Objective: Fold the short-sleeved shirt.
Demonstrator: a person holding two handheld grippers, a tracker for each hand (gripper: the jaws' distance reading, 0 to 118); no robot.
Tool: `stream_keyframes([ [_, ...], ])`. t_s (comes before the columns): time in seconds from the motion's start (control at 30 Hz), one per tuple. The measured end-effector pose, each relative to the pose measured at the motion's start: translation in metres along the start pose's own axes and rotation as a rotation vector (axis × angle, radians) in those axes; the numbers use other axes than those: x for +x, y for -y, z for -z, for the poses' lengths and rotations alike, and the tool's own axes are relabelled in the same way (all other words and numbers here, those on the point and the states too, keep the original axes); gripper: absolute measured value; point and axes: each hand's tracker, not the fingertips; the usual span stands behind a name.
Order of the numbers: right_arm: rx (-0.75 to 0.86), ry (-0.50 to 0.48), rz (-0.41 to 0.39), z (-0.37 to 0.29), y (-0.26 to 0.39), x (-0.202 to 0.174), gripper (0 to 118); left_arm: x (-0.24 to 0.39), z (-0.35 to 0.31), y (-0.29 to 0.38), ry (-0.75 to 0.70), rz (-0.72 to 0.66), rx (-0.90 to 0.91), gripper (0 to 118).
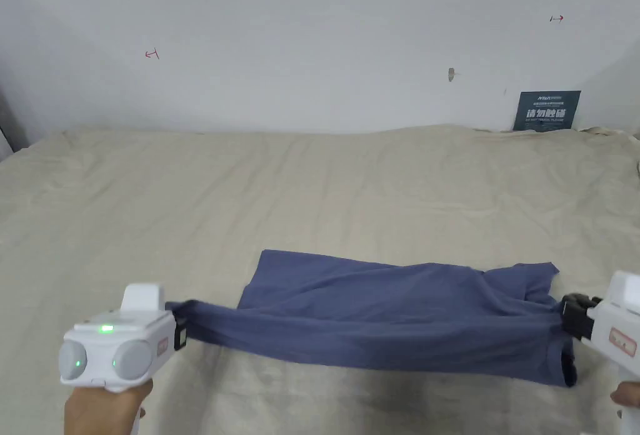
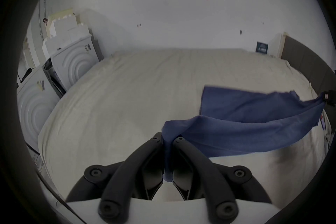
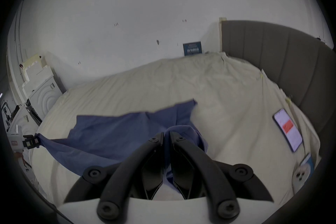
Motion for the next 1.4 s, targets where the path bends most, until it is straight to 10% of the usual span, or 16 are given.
stream_keyframes([
  [0.57,-0.101,0.001,0.119,-0.115,0.148,0.021,4,-0.027,-0.098,0.149,0.014,-0.079,-0.115,5],
  [1.2,-0.284,0.099,0.052,-0.119,0.209,0.013,5,-0.012,-0.089,0.19,-0.041,-0.089,-0.293,6],
  [1.3,-0.277,0.107,0.024,-0.13,0.194,0.008,17,-0.01,-0.098,0.181,-0.024,-0.105,-0.305,39],
  [1.4,-0.194,0.093,-0.015,-0.146,0.171,0.003,73,-0.009,-0.116,0.164,0.018,-0.16,-0.262,85],
])
